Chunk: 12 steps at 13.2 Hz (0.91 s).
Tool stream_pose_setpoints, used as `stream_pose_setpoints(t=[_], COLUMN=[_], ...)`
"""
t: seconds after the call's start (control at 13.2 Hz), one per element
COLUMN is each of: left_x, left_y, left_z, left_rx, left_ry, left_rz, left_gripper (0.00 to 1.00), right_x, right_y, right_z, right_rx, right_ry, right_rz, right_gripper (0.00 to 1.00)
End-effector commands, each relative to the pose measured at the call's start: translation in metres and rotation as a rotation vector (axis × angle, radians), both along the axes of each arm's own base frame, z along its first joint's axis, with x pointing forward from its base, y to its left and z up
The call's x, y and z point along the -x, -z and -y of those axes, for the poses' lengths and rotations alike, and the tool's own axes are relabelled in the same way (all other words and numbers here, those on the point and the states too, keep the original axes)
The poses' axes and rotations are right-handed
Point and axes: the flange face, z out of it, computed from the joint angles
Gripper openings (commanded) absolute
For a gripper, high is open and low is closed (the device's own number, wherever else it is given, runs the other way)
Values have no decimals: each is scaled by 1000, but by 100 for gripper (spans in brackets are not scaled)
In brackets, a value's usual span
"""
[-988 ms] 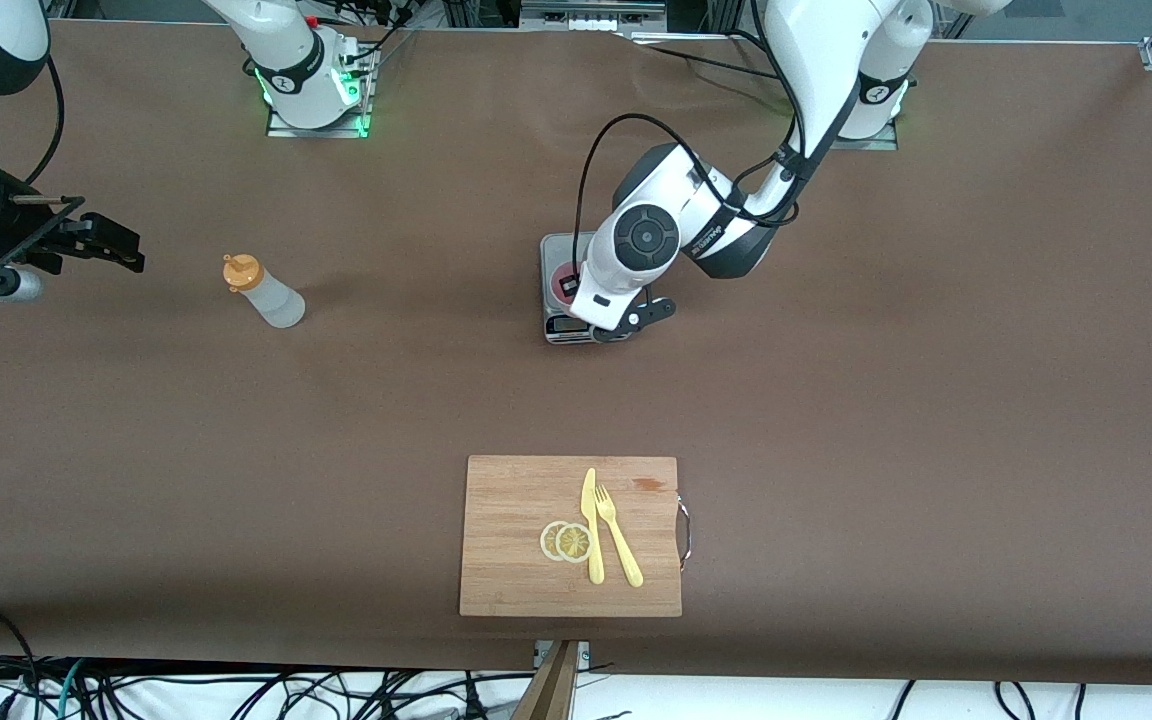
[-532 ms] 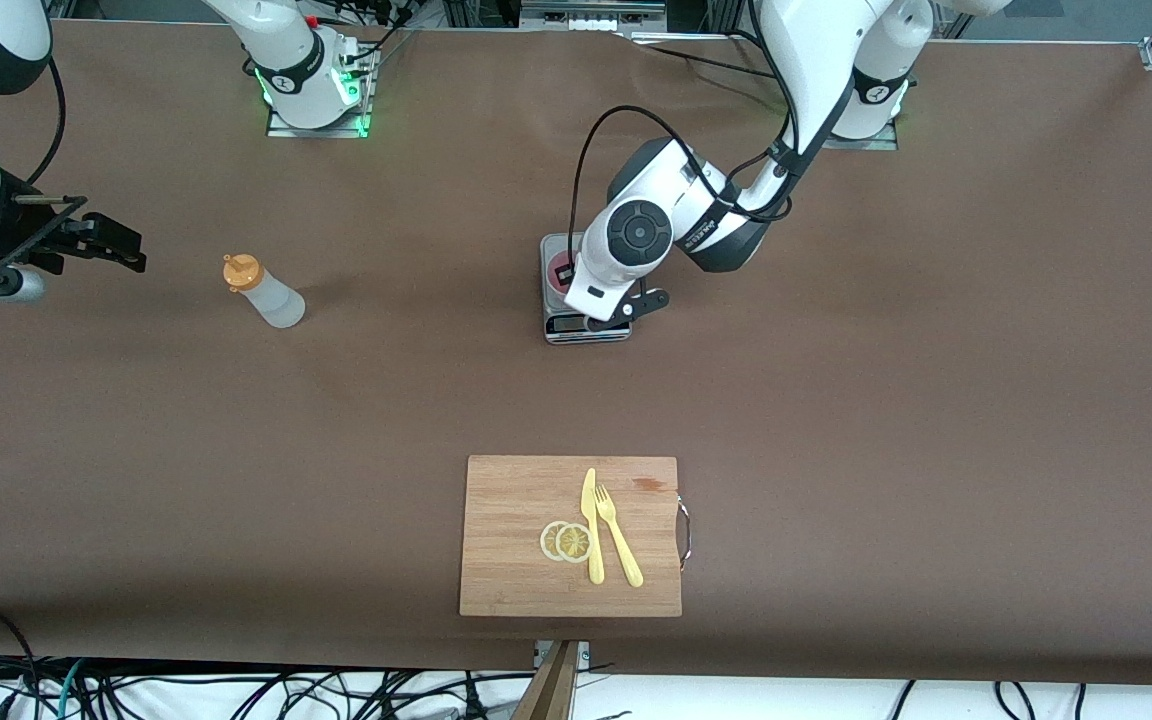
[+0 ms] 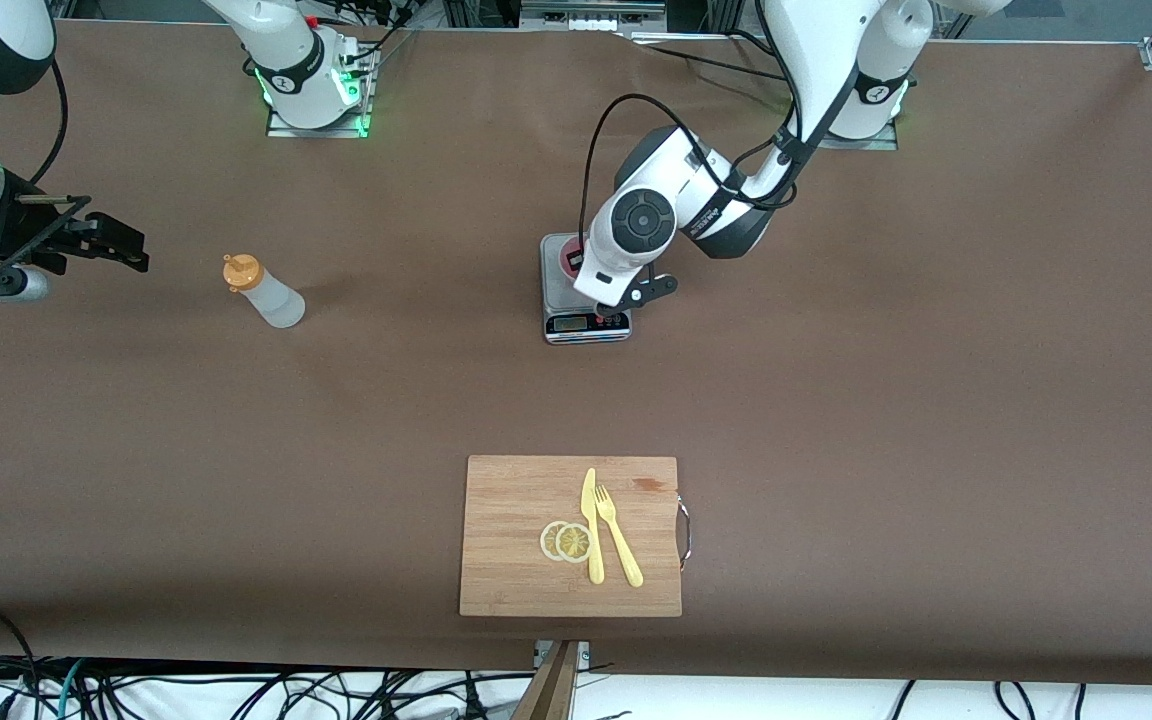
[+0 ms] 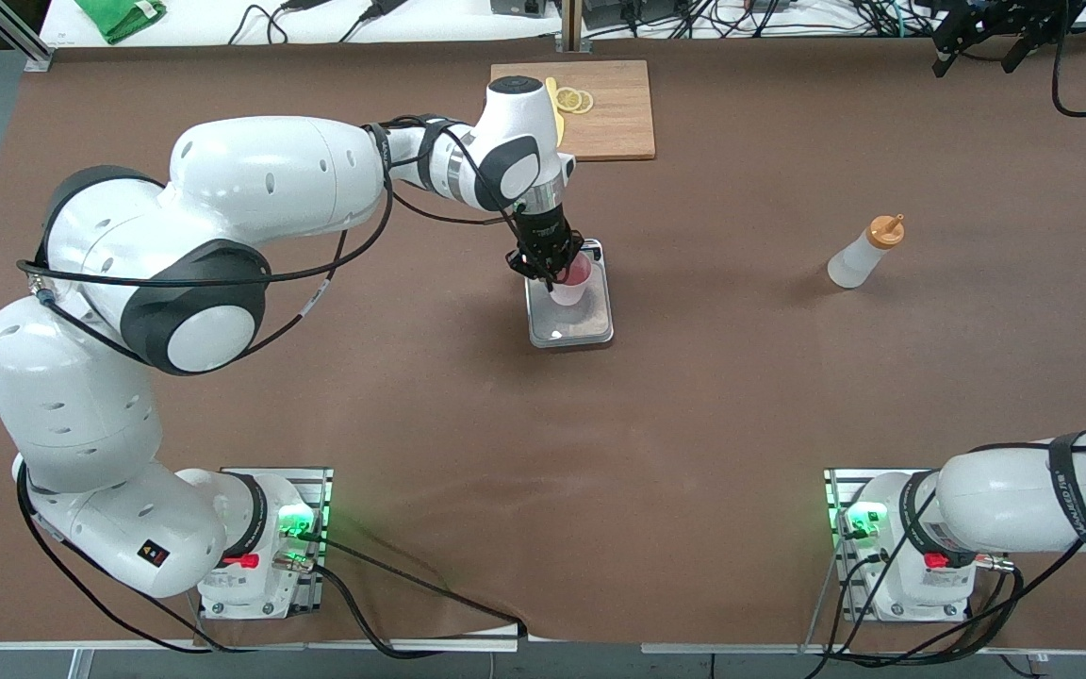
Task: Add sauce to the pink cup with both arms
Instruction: 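Carry the pink cup with the left gripper onto the scale, then release the cup on the scale and withdraw the left gripper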
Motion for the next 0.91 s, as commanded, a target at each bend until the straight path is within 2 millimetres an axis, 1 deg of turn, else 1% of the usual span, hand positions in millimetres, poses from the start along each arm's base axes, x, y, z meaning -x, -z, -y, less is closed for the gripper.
stream_pose_setpoints(t=[0.0, 0.08, 0.15, 0.23, 0.3, 0.61, 0.68, 0.84], left_x=[5, 4, 3, 2, 2, 1, 0, -11], left_y=[-1, -1, -2, -3, -5, -13, -22, -47], left_z=[-5, -4, -4, -4, -3, -5, -5, -15], left_rx=[15, 18, 21, 24, 25, 29, 34, 50], left_ry=[-6, -8, -10, -10, -9, -7, -8, -28], left_rz=[2, 7, 12, 18, 21, 26, 33, 59], left_gripper=[9, 22, 69, 100, 100, 100, 100, 100], right_x=[1, 0, 0, 0, 0, 2, 5, 10], right_y=[-7, -6, -5, -4, -1, 0, 4, 9], right_z=[-16, -16, -16, -15, -15, -13, -10, 1], right_rx=[12, 13, 14, 13, 14, 13, 14, 5], right_ry=[-26, -28, -28, -29, -29, -35, -27, -54], right_rz=[-3, -5, -8, -11, -20, -34, -60, -110], right_gripper=[100, 100, 100, 100, 100, 100, 100, 100])
